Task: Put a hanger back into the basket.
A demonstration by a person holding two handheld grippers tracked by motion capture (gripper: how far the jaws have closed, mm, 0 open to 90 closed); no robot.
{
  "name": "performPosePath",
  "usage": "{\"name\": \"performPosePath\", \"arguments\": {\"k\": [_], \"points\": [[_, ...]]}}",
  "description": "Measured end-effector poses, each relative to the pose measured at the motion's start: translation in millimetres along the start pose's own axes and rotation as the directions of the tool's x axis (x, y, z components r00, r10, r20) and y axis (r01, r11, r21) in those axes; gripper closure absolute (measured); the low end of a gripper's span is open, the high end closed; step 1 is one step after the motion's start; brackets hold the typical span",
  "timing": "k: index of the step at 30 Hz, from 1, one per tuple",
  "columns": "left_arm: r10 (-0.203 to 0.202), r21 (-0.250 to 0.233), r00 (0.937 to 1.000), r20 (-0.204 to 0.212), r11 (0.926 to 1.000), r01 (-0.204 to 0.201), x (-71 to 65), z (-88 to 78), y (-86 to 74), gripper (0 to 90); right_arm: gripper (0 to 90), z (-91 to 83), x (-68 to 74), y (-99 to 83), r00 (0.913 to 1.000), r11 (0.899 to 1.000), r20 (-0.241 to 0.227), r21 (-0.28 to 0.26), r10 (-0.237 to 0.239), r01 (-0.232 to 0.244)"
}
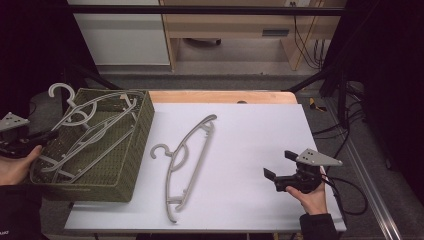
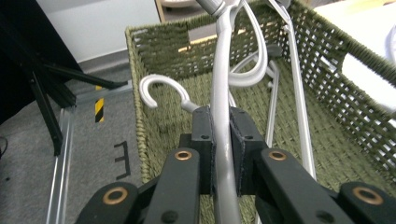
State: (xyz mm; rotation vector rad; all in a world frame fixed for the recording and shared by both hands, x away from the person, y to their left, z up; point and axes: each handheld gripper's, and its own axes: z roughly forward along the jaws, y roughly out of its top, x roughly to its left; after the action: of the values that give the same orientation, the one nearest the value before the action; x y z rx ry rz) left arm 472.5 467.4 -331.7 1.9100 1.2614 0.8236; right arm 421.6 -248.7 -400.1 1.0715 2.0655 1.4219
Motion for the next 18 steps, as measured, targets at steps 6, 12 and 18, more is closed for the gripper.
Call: {"name": "performPosePath", "arguments": {"k": [6,12,18], "points": [[0.033,0.051,0.9994,-0.01,0.9981,-0.033,-12.1,15.8,-1.1,81.6,1.4,0.5,0.5,0.0,1.0,1.0,0.001,0.0,0.002,-0.002],[0.04,0.071,0.9991,-0.018,0.9967,-0.038,-18.4,20.0,0.1,81.4,1.3,-0.2,0.5,0.2,1.0,1.0,0.0,-0.002,0.006,-0.006],[0.09,0.102,0.9947,-0.05,0.9912,-0.084,-23.7,31.5,6.8,81.4,1.4,0.5,0.9,0.0,1.0,1.0,-0.001,-0.001,0.003,-0.003]]}}
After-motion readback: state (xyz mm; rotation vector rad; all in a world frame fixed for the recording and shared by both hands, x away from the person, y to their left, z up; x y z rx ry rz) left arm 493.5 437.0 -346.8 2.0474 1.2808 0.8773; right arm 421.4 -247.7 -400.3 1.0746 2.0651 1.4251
